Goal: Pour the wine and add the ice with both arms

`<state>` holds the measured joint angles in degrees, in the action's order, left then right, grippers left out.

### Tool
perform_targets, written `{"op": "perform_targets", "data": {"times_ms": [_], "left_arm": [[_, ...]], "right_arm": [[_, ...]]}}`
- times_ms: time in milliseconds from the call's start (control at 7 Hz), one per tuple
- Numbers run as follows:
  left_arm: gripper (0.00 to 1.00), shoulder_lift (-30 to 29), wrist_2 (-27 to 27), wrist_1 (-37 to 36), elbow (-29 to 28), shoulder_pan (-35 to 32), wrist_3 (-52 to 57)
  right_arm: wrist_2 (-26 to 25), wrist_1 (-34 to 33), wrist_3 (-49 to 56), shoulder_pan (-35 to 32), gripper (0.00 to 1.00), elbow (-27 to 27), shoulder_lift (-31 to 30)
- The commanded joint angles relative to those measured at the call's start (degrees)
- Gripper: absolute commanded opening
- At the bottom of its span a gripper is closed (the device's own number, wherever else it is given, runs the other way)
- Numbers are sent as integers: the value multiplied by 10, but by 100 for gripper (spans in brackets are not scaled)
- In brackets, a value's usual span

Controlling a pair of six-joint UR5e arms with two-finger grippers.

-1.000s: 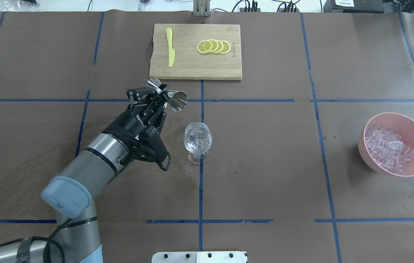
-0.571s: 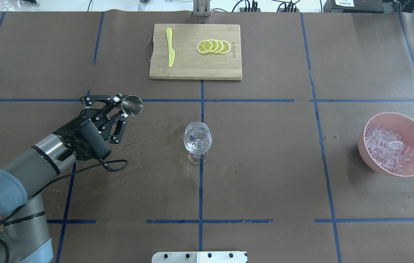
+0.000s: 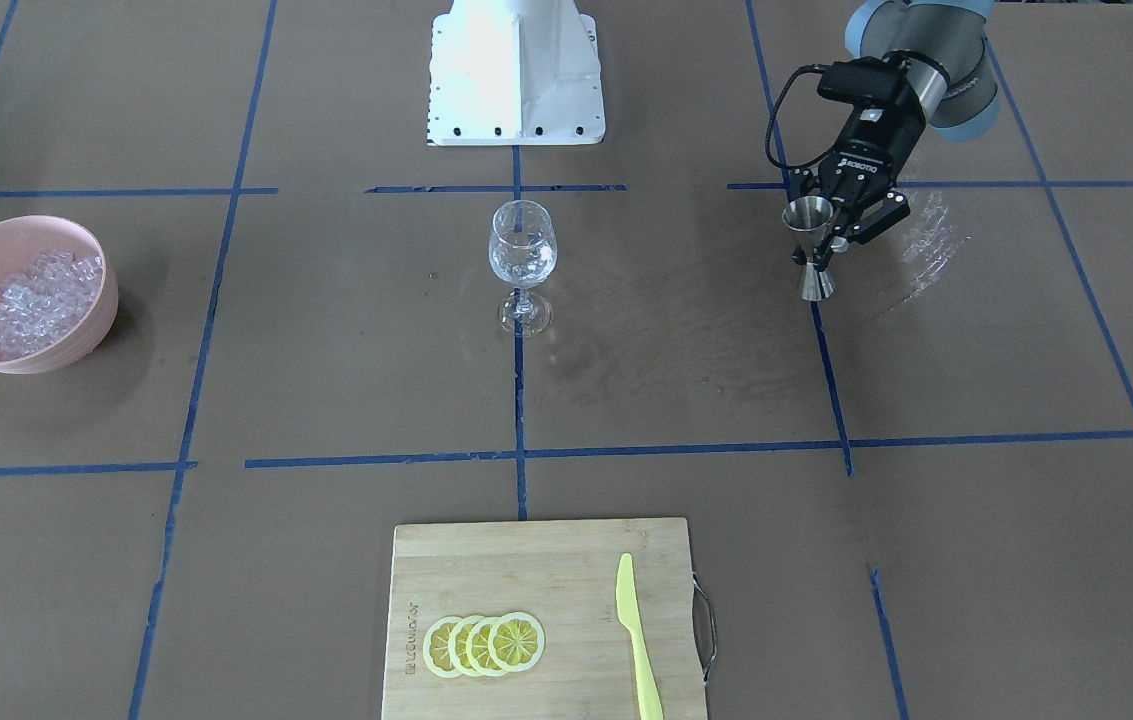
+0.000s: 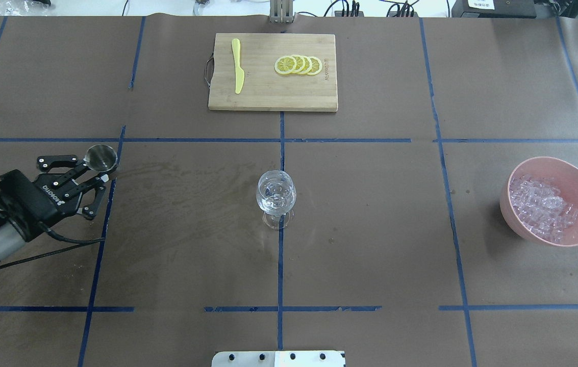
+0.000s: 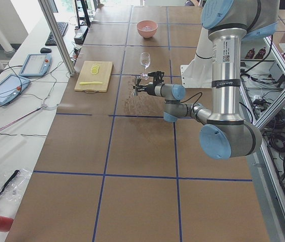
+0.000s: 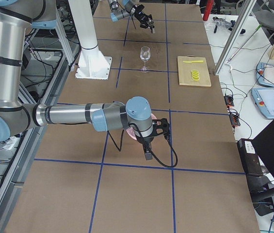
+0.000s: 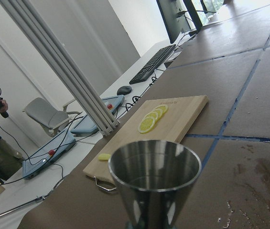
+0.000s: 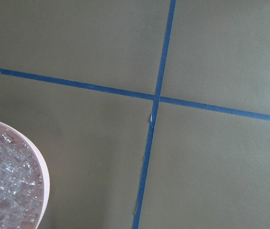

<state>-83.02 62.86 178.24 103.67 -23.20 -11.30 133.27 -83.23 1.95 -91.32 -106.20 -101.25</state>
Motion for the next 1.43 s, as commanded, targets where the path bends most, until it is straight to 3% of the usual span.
{"op": "perform_targets", "data": {"times_ms": [0,571,1143,1286], "left_arm": [[0,44,-45,42,-29,1,-160],[0,40,-120,42,-94,24,-380],[0,27,-252,40,-118,130,-381],[0,13,-265,40,-134,140,-381]], "right_arm": [[0,1,1,0,100,2,0],[0,0,1,0,100,3,0],[0,1,1,0,100,3,0],[0,1,1,0,100,3,-1]]}}
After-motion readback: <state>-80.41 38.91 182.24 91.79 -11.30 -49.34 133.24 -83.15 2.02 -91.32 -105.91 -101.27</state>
